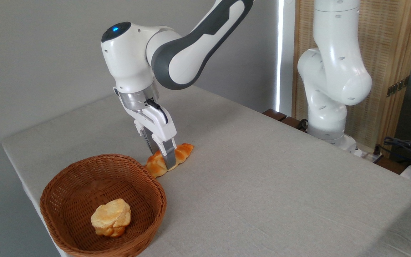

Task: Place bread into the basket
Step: 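Close the gripper around the middle of the braided roll, then lift the braided roll and carry it over the woven basket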

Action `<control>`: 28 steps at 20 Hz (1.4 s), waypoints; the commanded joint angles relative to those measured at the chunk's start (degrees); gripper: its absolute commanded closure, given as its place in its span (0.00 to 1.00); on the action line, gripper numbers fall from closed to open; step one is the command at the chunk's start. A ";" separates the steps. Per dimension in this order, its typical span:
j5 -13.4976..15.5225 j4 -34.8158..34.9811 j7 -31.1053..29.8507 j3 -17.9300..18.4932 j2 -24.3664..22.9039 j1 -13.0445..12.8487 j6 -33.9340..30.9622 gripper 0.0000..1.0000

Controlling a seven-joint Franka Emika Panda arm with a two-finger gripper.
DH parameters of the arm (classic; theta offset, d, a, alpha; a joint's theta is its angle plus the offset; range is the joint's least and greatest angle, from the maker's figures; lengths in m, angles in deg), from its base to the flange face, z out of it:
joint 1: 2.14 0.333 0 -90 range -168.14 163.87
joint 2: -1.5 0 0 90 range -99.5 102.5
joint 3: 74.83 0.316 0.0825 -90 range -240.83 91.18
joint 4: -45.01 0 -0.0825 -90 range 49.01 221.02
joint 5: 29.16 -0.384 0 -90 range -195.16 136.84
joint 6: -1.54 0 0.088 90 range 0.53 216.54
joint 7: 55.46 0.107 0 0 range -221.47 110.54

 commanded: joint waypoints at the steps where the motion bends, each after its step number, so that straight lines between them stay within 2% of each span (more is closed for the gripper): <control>1: -0.21 0.76 -0.03 0.20 -0.50 -0.27 0.92 0.54; 5: -0.22 0.58 0.15 0.20 -2.08 -0.18 -1.45 0.54; 12: -0.22 -1.08 1.38 0.29 -6.74 -0.18 -9.98 0.54; 19: 0.66 -7.41 1.38 1.16 -8.41 0.26 -9.81 0.54; 23: 0.75 -9.44 1.38 2.83 -7.62 0.96 -4.82 0.54; 26: 0.58 -9.35 1.38 3.71 -6.31 1.14 3.08 0.54; 28: 0.58 -9.35 1.38 4.07 -5.43 1.14 7.31 0.49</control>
